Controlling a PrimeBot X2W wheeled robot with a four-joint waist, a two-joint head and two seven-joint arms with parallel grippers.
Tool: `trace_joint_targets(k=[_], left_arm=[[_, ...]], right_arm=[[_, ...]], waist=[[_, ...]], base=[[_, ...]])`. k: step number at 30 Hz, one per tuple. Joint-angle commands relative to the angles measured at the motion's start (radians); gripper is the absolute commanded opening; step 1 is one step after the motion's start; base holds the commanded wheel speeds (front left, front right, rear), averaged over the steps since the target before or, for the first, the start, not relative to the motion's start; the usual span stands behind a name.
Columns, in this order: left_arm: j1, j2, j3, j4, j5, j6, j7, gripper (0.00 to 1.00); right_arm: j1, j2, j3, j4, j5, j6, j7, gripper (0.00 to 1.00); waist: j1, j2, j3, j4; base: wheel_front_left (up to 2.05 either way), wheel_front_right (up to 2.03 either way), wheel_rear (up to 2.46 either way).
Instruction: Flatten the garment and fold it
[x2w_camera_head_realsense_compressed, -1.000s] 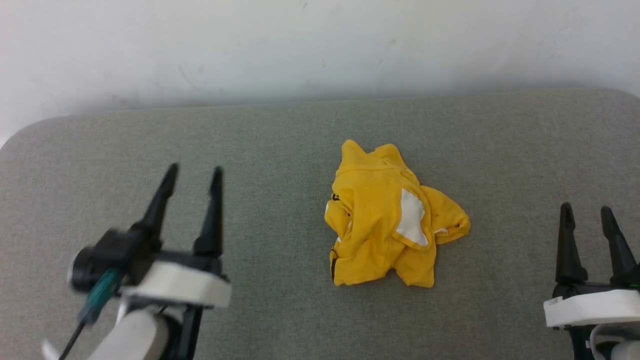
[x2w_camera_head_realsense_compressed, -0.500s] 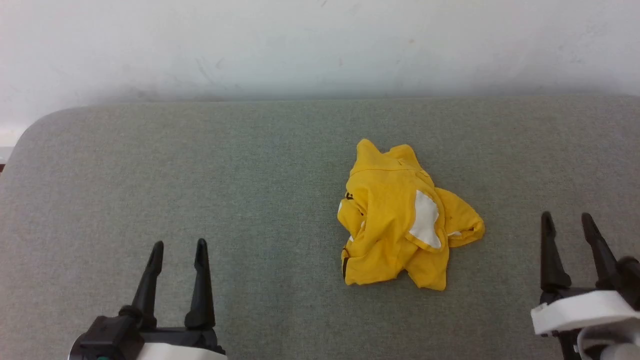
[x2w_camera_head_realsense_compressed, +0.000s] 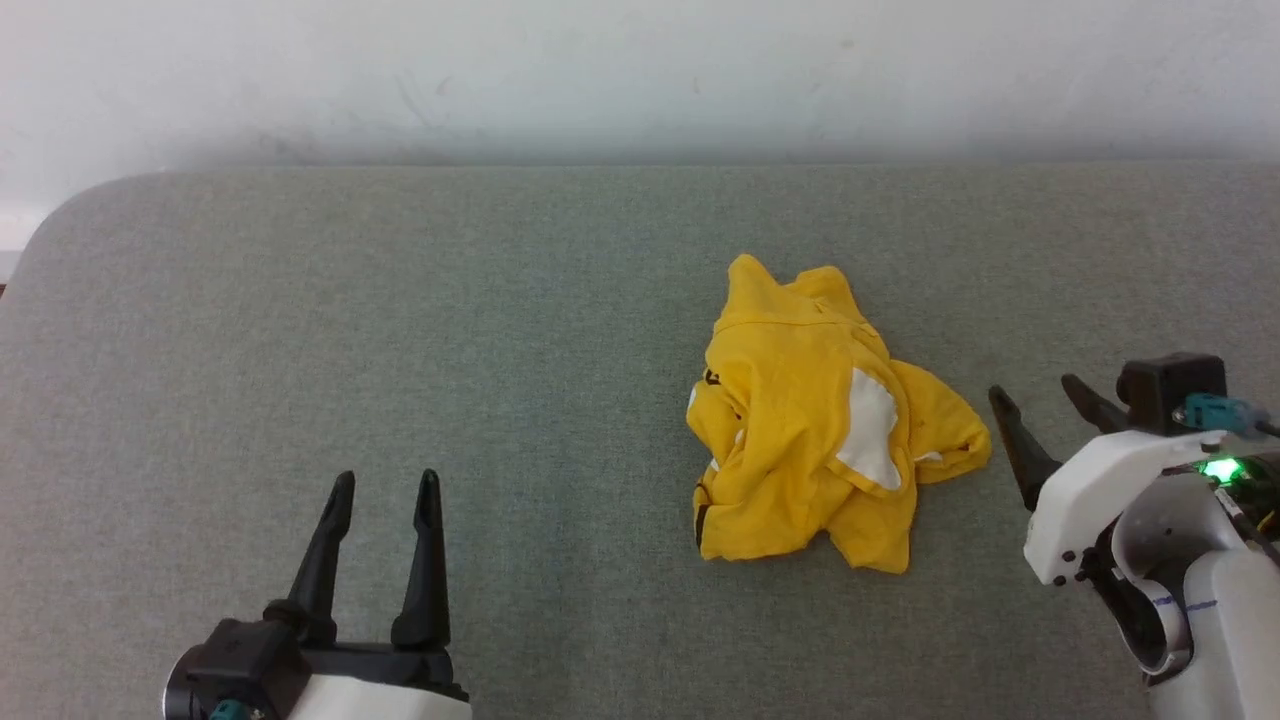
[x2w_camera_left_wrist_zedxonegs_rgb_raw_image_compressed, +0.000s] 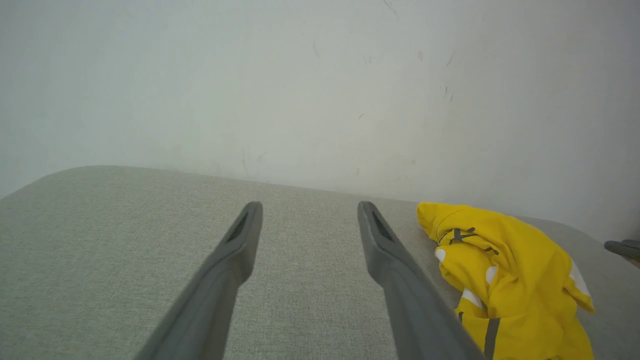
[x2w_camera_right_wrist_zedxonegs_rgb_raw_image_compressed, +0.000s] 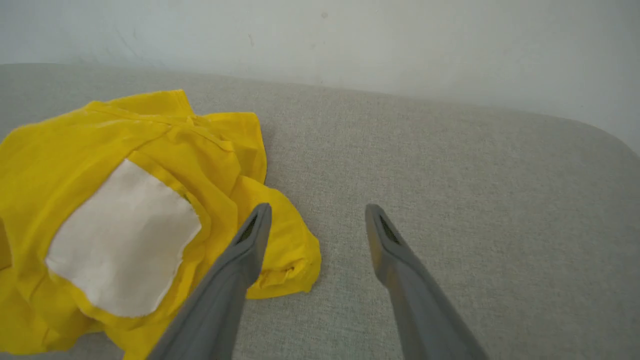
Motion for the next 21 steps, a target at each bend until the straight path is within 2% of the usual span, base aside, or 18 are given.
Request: trace_joint_targets(k=[1,6,13,14,15,16,17,18,21], left_arm=[[-0.017,-0.012,0.006,0.007,0.013,-0.016,-0.005,1.00],[-0.026,-0.030,0.015,0.024,0.032,-0.049,-0.005,1.00],[-0.037,-0.045,0.026,0.045,0.050,-0.082,-0.005,1.00],[-0.039,-0.047,0.027,0.047,0.053,-0.085,-0.005,1.00],[-0.040,-0.048,0.029,0.049,0.055,-0.088,-0.005,1.00],[-0.040,-0.048,0.029,0.049,0.055,-0.088,-0.005,1.00],[-0.041,-0.050,0.031,0.050,0.057,-0.090,-0.005,1.00],[-0.042,-0.052,0.035,0.051,0.059,-0.091,-0.005,1.00],[-0.041,-0.059,0.046,0.055,0.061,-0.092,-0.005,1.00]], right_arm=[[-0.024,-0.018,0.017,0.017,0.014,-0.002,0.031,1.00],[-0.046,-0.056,0.068,0.094,0.034,-0.002,0.103,1.00],[-0.082,-0.063,0.108,0.227,0.030,-0.002,0.117,1.00],[-0.087,-0.061,0.108,0.246,0.031,-0.002,0.117,0.82],[-0.091,-0.058,0.105,0.263,0.031,-0.002,0.118,0.41],[-0.091,-0.058,0.105,0.263,0.031,-0.002,0.118,0.41],[-0.096,-0.057,0.111,0.275,0.030,-0.002,0.117,0.04],[-0.102,-0.059,0.119,0.285,0.029,-0.002,0.114,0.00],[-0.121,-0.061,0.119,0.292,0.030,-0.002,0.081,0.00]], waist=[[0.0000,-0.0001,0.015,0.016],[0.0000,-0.0001,0.038,0.047],[0.0000,-0.0001,0.064,0.083],[0.0000,-0.0001,0.066,0.086],[0.0000,-0.0001,0.067,0.087],[0.0000,-0.0001,0.067,0.087],[0.0000,-0.0001,0.069,0.087],[0.0000,-0.0001,0.070,0.086],[0.0000,-0.0001,0.065,0.077]], base=[[0.00,0.00,0.00],[0.00,0.00,0.00],[0.00,0.00,0.00],[0.00,0.00,0.00],[0.00,0.00,0.00],[0.00,0.00,0.00],[0.00,0.00,0.00],[0.00,0.00,0.00],[0.00,0.00,0.00]])
